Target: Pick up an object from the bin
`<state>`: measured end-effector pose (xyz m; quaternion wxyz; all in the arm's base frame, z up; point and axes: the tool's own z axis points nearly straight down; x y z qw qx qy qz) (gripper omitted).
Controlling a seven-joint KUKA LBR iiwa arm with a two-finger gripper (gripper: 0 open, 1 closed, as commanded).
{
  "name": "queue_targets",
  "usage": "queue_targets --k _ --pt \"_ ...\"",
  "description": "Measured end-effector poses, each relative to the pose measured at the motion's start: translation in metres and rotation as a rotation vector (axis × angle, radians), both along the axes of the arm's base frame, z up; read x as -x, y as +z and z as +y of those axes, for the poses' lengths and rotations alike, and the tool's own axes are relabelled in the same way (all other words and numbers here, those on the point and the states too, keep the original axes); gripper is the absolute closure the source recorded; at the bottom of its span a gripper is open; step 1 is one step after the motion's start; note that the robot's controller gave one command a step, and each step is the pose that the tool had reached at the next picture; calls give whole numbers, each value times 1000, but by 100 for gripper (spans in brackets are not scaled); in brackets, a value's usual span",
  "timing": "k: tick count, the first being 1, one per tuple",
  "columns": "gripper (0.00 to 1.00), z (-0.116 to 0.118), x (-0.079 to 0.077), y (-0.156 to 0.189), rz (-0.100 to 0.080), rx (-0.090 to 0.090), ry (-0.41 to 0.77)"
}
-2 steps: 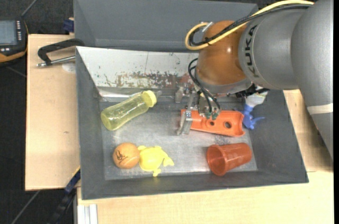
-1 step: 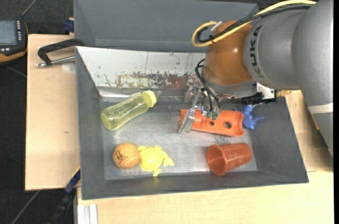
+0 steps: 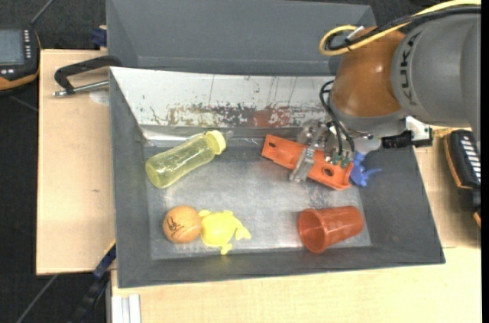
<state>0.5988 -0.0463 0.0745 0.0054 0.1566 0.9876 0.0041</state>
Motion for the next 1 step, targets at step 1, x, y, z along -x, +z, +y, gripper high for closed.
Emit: queue_targets --k 1 --pt "100 0 0 0 0 0 0"
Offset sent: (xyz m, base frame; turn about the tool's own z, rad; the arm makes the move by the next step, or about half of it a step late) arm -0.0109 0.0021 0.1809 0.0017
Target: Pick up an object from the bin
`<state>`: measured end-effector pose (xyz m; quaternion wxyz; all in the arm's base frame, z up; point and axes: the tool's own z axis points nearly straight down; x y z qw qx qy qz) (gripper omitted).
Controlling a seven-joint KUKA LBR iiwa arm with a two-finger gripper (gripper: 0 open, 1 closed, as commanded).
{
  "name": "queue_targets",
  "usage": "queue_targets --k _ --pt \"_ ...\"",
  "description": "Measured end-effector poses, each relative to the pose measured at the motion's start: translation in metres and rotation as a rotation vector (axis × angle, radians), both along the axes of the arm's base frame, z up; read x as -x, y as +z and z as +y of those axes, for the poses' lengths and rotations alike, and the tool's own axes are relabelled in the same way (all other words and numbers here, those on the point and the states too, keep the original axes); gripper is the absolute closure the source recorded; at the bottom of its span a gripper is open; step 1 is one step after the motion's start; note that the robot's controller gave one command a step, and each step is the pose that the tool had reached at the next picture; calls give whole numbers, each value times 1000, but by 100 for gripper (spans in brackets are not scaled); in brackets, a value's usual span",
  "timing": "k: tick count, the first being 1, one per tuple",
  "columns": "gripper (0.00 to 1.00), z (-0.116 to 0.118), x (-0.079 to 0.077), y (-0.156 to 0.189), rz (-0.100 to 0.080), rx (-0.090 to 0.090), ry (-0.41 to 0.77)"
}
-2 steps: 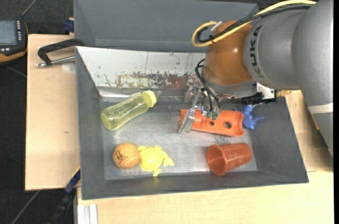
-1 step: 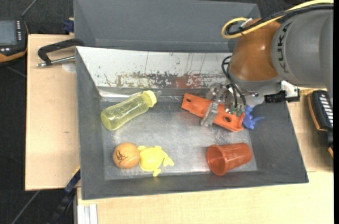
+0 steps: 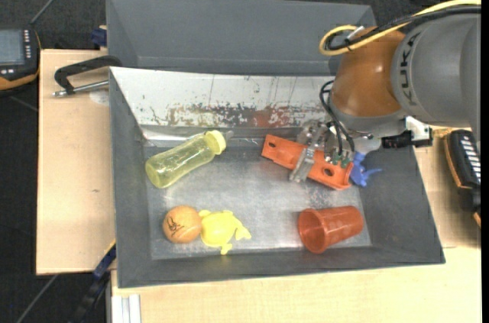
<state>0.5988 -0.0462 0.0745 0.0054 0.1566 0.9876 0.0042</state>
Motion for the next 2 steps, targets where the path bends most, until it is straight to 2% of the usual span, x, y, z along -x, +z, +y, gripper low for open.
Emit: queue_targets --k 1,2 --pt "100 1 5 52 5 -1 0" --pt "100 -9 8 128 -1 -1 -10"
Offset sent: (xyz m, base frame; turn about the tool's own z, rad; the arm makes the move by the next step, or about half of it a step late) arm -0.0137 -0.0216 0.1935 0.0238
